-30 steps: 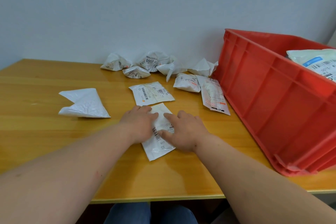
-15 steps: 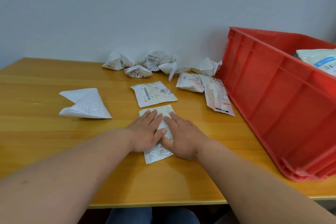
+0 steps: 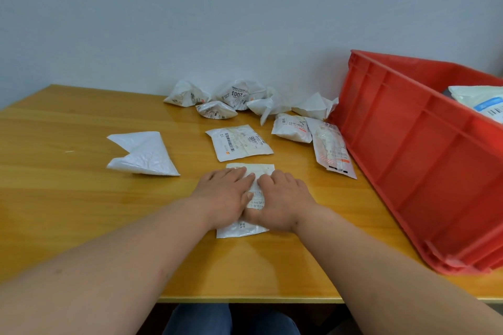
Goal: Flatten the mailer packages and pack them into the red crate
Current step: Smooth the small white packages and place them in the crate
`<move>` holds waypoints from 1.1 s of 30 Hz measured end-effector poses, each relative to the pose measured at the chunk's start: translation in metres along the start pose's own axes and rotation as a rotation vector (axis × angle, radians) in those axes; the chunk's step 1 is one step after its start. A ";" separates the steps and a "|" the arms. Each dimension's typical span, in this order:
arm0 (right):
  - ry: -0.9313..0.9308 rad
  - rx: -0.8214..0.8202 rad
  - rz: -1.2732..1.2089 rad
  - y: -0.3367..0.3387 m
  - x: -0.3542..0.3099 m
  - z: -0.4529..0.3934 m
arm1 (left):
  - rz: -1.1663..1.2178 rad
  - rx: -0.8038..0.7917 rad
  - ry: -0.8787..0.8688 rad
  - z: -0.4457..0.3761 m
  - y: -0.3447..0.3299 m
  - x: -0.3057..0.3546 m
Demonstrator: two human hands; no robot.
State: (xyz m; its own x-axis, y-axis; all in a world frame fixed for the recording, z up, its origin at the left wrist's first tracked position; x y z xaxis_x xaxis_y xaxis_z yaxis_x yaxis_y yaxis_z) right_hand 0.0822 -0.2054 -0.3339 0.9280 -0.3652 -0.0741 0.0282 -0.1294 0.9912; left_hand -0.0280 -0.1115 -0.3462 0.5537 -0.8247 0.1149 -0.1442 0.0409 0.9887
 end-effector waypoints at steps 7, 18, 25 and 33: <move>0.085 0.192 0.046 0.014 -0.027 -0.009 | -0.105 0.337 0.204 0.021 0.035 -0.043; 0.168 -0.077 0.058 -0.014 -0.084 -0.020 | 0.038 0.315 0.636 0.059 0.045 -0.134; -0.004 -0.080 0.140 -0.006 -0.052 -0.020 | 0.233 0.366 0.565 0.045 0.040 -0.113; -0.059 0.350 -0.212 0.032 -0.042 -0.019 | 0.431 0.483 0.344 0.020 0.075 -0.055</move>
State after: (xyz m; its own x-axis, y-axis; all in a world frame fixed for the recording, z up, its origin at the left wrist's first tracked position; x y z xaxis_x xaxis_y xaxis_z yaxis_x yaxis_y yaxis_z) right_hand 0.0513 -0.1767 -0.2966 0.8920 -0.3474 -0.2892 0.0794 -0.5095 0.8568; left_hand -0.0855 -0.0745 -0.2802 0.5804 -0.5648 0.5866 -0.7094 0.0031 0.7048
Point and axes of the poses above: each hand's wrist, its own z-axis away from the middle knuckle, its own y-axis out of the back of the hand, x = y × z, the point moved 2 cm from there along -z, towards the middle knuckle, and after that the axes turned 14 degrees about x, right-handed, at the moved point
